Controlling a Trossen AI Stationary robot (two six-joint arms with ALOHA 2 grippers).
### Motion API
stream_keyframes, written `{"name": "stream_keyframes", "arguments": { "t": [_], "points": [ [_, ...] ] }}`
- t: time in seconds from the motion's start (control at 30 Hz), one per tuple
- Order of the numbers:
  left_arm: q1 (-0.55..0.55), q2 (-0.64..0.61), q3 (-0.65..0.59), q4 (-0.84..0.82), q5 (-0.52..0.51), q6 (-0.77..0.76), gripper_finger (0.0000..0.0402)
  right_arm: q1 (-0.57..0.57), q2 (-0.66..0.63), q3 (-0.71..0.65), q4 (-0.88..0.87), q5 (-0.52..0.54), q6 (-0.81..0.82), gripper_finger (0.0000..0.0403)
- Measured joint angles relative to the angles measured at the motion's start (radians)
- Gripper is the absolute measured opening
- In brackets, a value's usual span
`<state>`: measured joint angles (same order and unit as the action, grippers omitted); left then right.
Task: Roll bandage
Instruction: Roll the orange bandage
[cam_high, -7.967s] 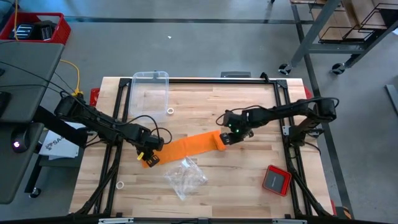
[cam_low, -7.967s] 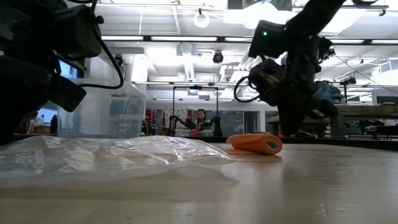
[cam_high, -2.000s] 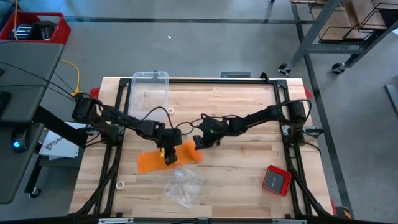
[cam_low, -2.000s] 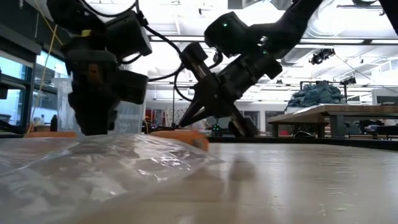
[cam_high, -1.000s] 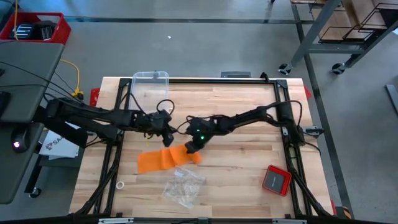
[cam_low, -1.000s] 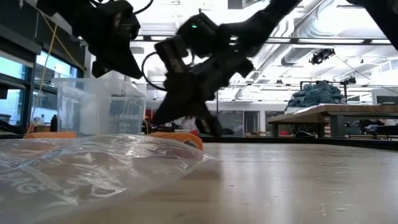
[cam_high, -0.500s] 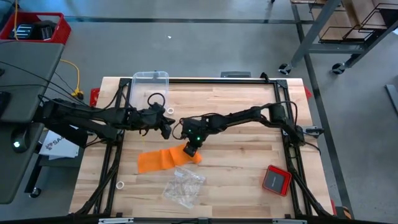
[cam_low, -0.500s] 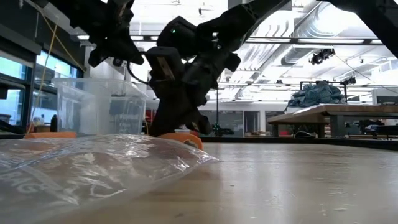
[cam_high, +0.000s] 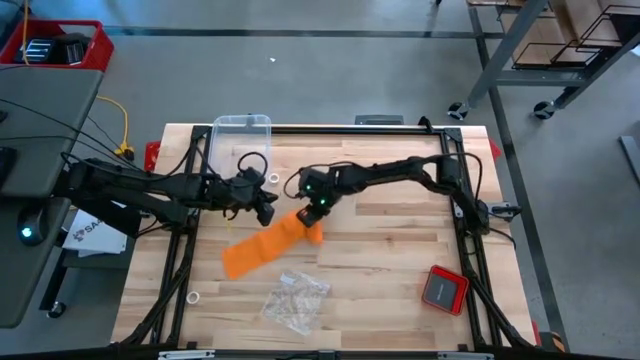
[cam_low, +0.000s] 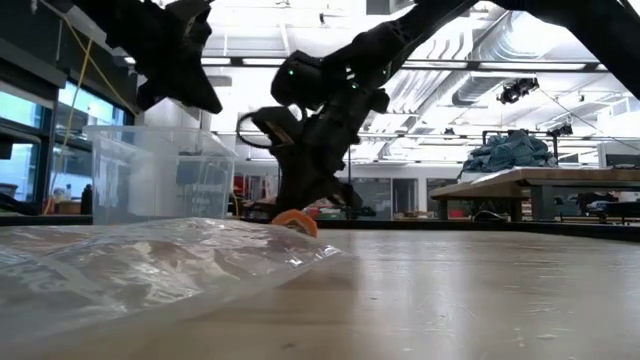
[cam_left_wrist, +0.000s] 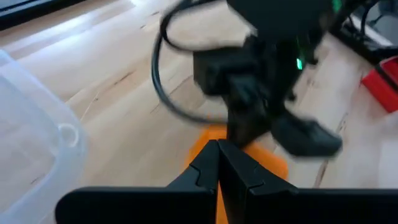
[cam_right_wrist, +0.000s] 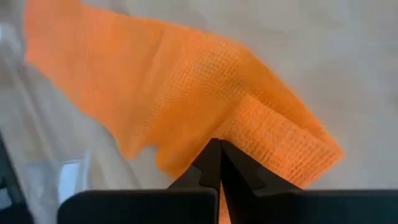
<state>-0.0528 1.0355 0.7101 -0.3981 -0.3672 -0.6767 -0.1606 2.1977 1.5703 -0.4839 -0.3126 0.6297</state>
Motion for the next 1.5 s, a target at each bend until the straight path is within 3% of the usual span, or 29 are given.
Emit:
{"name": "stream_keyframes", "arguments": {
  "t": [0.3,0.6,0.93,1.2,1.5],
  "points": [
    [0.000,0.007,-0.038,-0.083,0.115,0.063,0.0000,-0.045,-0.039,-0.001,-0.187,0.036,-0.134,0.0000],
    [0.000,0.007,-0.169,-0.054,0.215,0.078,0.0000,-0.042,-0.052,-0.003,-0.279,0.027,-0.185,0.0000],
    [-0.001,0.007,-0.219,0.005,0.336,0.121,0.0000,-0.039,-0.091,-0.007,-0.408,0.026,-0.289,0.0000],
    [-0.002,0.020,-0.220,0.065,0.329,0.181,0.0000,-0.011,-0.125,-0.008,-0.372,-0.016,-0.298,0.0000],
    [-0.023,0.144,-0.221,0.150,0.382,0.130,0.0000,0.005,-0.172,-0.006,-0.351,-0.020,-0.268,0.0000]
  ]
}}
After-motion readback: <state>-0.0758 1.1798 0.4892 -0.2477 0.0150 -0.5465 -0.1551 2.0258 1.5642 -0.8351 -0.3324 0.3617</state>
